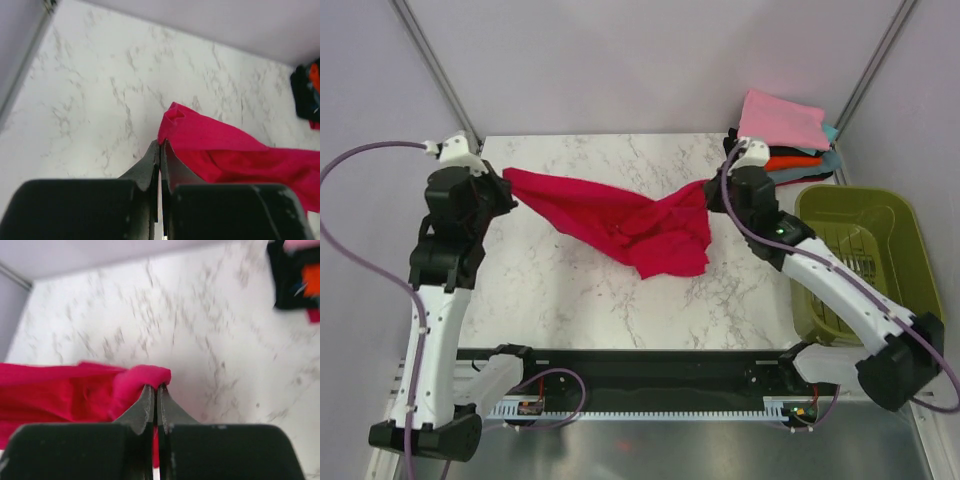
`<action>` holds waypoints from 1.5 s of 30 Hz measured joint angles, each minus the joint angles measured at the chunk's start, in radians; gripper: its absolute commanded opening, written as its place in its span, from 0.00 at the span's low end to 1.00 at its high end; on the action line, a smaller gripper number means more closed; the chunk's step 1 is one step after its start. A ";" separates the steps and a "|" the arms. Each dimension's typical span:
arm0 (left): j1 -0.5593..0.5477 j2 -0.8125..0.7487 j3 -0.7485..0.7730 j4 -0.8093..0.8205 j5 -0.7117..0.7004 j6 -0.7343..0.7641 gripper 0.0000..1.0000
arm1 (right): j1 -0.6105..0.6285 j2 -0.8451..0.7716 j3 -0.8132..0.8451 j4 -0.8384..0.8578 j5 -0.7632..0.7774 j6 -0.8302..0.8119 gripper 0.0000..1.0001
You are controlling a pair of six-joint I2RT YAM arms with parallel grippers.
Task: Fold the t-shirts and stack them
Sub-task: Flatten the tshirt out
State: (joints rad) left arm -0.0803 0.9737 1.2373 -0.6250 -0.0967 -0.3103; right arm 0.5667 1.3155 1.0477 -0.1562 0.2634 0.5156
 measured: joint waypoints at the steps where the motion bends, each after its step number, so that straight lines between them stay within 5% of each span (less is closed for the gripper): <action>1: 0.000 -0.024 0.028 -0.002 -0.025 0.000 0.02 | -0.003 -0.043 0.027 -0.011 0.018 -0.017 0.00; 9: 0.000 -0.112 0.150 0.002 -0.146 0.001 0.02 | -0.035 -0.273 0.098 -0.120 0.206 -0.124 0.00; 20: 0.000 -0.166 -0.153 -0.014 -0.156 -0.016 0.02 | -0.034 -0.366 -0.120 -0.248 0.232 -0.048 0.00; 27: 0.000 -0.209 -0.332 -0.034 -0.059 -0.072 0.02 | -0.050 -0.053 0.014 -0.195 0.192 -0.077 0.00; 33: 0.000 -0.256 -0.333 -0.031 -0.086 -0.077 0.02 | -0.135 0.356 0.528 -0.113 0.072 -0.122 0.00; 35: 0.000 -0.269 -0.318 -0.027 -0.116 -0.077 0.02 | -0.180 0.503 0.735 -0.073 -0.003 -0.122 0.90; 36: 0.000 -0.274 -0.312 -0.015 -0.133 -0.077 0.02 | -0.204 0.586 0.867 -0.108 -0.032 -0.132 0.98; 40: 0.000 -0.255 -0.293 0.014 -0.160 -0.080 0.02 | -0.270 0.980 1.487 -0.278 -0.116 -0.164 0.98; 41: 0.000 -0.236 -0.288 0.022 -0.159 -0.084 0.02 | -0.280 1.017 1.525 -0.323 -0.125 -0.167 0.98; 43: 0.000 -0.198 -0.289 0.035 -0.150 -0.091 0.02 | -0.293 0.949 1.312 -0.320 -0.138 -0.173 0.98; 45: 0.000 -0.157 -0.303 0.053 -0.130 -0.099 0.02 | -0.288 0.789 0.928 -0.276 -0.157 -0.171 0.98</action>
State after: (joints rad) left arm -0.0799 0.8165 0.9340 -0.5724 -0.2272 -0.4091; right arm 0.2787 2.1044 1.9759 -0.4324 0.1062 0.3443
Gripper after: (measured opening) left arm 0.027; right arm 0.981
